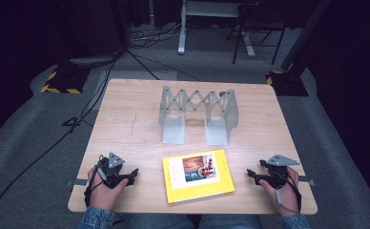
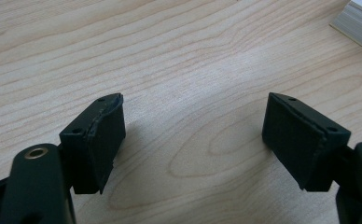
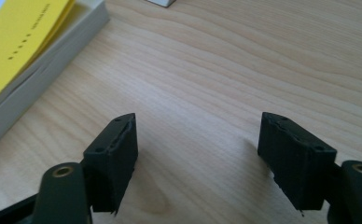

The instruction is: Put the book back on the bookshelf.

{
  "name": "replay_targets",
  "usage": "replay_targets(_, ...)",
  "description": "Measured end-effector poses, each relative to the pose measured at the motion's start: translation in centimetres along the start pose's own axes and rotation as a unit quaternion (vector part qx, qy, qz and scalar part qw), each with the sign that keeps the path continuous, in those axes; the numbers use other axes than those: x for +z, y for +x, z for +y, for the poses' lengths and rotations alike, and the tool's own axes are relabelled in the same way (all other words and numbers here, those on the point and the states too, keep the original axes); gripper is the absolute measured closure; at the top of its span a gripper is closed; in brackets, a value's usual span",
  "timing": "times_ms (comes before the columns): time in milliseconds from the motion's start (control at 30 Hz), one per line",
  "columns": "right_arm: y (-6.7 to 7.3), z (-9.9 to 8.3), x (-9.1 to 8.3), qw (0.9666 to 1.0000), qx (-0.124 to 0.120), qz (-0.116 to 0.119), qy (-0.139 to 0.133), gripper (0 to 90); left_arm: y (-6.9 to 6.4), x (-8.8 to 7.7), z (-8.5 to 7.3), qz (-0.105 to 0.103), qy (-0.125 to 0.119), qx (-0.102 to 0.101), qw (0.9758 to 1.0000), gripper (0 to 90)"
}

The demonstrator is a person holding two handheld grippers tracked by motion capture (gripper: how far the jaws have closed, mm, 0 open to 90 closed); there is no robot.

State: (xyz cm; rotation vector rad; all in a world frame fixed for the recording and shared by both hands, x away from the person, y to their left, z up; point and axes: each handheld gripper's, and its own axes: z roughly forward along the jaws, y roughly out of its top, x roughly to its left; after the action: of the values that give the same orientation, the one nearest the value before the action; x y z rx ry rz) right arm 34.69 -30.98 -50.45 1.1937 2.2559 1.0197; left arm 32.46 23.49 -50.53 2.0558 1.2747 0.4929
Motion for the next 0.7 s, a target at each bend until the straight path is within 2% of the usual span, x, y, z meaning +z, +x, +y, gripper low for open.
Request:
replay_targets(167,0.5,-0.4,-0.4,1.0,-0.005,0.009,0.0,29.8,0.0,0.0,0.0,0.001,0.0,0.0,1.0,21.9)
replay_targets(200,0.6,-0.5,-0.6,0.9999,-0.01,0.013,0.001,26.9,0.0,0.0,0.0,0.001,0.0,0.0,1.0,21.9)
replay_targets(333,1.0,-0.7,-0.8,0.9997,-0.015,0.018,0.003,25.1,0.0,-0.1,-0.1,0.002,-0.001,0.0,1.0,23.1)
replay_targets(433,1.1,-0.7,-0.8,0.9997,-0.015,0.017,0.003,24.8,-0.1,-0.3,0.0,-0.002,0.001,-0.012,0.9999,25.6)
replay_targets(500,1.2,-0.7,-0.8,0.9997,-0.016,0.015,0.004,24.0,-0.2,-0.5,0.2,-0.008,-0.001,-0.013,0.9999,25.8)
replay_targets(567,1.4,-0.7,-0.8,0.9997,-0.018,0.018,0.005,23.9,-0.3,-0.6,0.3,-0.005,-0.004,-0.011,0.9999,25.9)
replay_targets(667,1.9,-0.8,-0.9,0.9992,-0.027,0.029,0.006,22.2,-0.6,-0.8,0.6,-0.016,-0.01,-0.017,0.9997,26.5)
replay_targets(700,2.1,-0.9,-1.0,0.9988,-0.033,0.034,0.007,21.3,-0.9,-1.0,0.8,-0.027,-0.013,-0.022,0.9993,26.5)
